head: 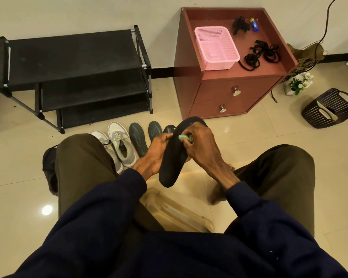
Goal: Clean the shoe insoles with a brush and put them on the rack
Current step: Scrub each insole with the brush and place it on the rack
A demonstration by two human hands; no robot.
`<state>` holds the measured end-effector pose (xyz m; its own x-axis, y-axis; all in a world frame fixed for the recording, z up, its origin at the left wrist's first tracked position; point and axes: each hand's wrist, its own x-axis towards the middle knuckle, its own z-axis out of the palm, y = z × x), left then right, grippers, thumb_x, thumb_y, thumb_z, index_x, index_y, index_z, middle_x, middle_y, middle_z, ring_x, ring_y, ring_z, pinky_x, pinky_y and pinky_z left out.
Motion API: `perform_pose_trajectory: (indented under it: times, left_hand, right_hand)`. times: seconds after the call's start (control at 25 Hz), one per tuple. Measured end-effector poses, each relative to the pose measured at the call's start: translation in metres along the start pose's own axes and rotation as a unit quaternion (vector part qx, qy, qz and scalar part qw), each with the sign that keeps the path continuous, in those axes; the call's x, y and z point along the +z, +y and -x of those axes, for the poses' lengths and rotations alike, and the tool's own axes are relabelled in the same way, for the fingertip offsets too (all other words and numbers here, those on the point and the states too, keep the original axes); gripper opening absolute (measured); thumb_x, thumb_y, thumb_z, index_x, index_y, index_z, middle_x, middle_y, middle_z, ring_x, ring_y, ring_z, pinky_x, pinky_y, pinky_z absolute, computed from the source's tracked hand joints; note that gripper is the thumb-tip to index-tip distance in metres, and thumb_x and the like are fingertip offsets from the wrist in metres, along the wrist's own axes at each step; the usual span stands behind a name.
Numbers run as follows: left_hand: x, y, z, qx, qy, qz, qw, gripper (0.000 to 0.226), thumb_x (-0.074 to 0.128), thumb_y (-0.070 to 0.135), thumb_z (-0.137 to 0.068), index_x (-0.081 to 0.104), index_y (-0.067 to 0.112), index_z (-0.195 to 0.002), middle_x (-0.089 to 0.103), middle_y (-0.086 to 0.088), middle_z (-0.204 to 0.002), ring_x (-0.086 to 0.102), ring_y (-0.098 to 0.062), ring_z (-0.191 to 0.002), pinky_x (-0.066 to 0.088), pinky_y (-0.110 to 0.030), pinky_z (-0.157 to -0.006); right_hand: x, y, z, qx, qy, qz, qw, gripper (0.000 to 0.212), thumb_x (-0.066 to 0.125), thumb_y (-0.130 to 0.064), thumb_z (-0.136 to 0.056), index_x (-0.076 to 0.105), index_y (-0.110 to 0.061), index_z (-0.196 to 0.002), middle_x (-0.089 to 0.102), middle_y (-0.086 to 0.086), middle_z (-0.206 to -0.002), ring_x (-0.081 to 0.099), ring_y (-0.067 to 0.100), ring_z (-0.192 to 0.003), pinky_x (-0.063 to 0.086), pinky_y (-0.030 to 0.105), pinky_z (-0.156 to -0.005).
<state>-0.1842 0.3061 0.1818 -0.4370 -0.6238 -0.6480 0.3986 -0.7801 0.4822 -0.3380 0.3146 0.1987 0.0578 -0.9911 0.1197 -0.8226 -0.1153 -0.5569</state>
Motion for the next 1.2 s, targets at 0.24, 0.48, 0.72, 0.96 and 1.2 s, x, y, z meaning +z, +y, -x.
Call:
perform_pose_trajectory:
  times: [0.24, 0.48, 0.72, 0.96, 1.2]
  left_hand:
    - [-0.005, 0.004, -0.003, 0.034, 0.037, 0.022, 0.998, 0.038, 0.053, 0.032, -0.103, 0.066, 0.007, -0.127, 0.073, -0.014, -0.114, 0.072, -0.025, -0.097, 0.060, -0.036, -0.084]
    - [-0.007, 0.002, -0.009, 0.029, 0.055, 0.066, 0.996, 0.045, 0.061, 0.041, -0.099, 0.067, 0.010, -0.130, 0.071, -0.014, -0.124, 0.070, -0.030, -0.107, 0.053, -0.046, -0.101]
    - [-0.004, 0.003, -0.007, 0.027, 0.069, 0.092, 0.993, 0.044, 0.058, 0.043, -0.100, 0.067, 0.010, -0.126, 0.074, -0.014, -0.114, 0.071, -0.030, -0.098, 0.058, -0.042, -0.083]
    - [-0.009, 0.002, -0.009, 0.026, 0.089, 0.108, 0.990, 0.052, 0.058, 0.048, -0.099, 0.063, 0.010, -0.134, 0.070, -0.017, -0.126, 0.069, -0.034, -0.113, 0.058, -0.048, -0.093]
    - [-0.005, 0.003, -0.006, 0.029, 0.091, 0.102, 0.990, 0.049, 0.055, 0.049, -0.101, 0.066, 0.011, -0.130, 0.075, -0.014, -0.110, 0.073, -0.029, -0.092, 0.061, -0.040, -0.076]
  right_hand:
    - [-0.014, -0.025, 0.006, -0.067, -0.252, -0.132, 0.956, 0.011, 0.085, -0.016, -0.082, 0.081, -0.015, -0.092, 0.070, -0.009, -0.090, 0.066, 0.005, -0.077, 0.052, 0.014, -0.067]
    - [-0.005, -0.019, 0.007, -0.066, -0.131, -0.038, 0.988, 0.014, 0.084, -0.013, -0.081, 0.080, -0.013, -0.095, 0.070, -0.001, -0.094, 0.063, 0.011, -0.080, 0.058, 0.026, -0.071]
    - [-0.014, -0.020, 0.005, -0.059, -0.250, -0.064, 0.964, 0.012, 0.085, -0.015, -0.082, 0.082, -0.016, -0.093, 0.072, -0.006, -0.091, 0.068, 0.011, -0.078, 0.055, 0.018, -0.066]
    - [-0.011, -0.028, 0.011, -0.068, -0.252, -0.112, 0.959, 0.011, 0.084, -0.016, -0.082, 0.082, -0.016, -0.093, 0.071, -0.006, -0.090, 0.067, 0.009, -0.078, 0.057, 0.021, -0.069]
    - [-0.007, -0.018, 0.008, -0.048, -0.170, -0.050, 0.983, 0.011, 0.085, -0.015, -0.082, 0.082, -0.015, -0.092, 0.070, -0.004, -0.090, 0.064, 0.009, -0.075, 0.060, 0.030, -0.069]
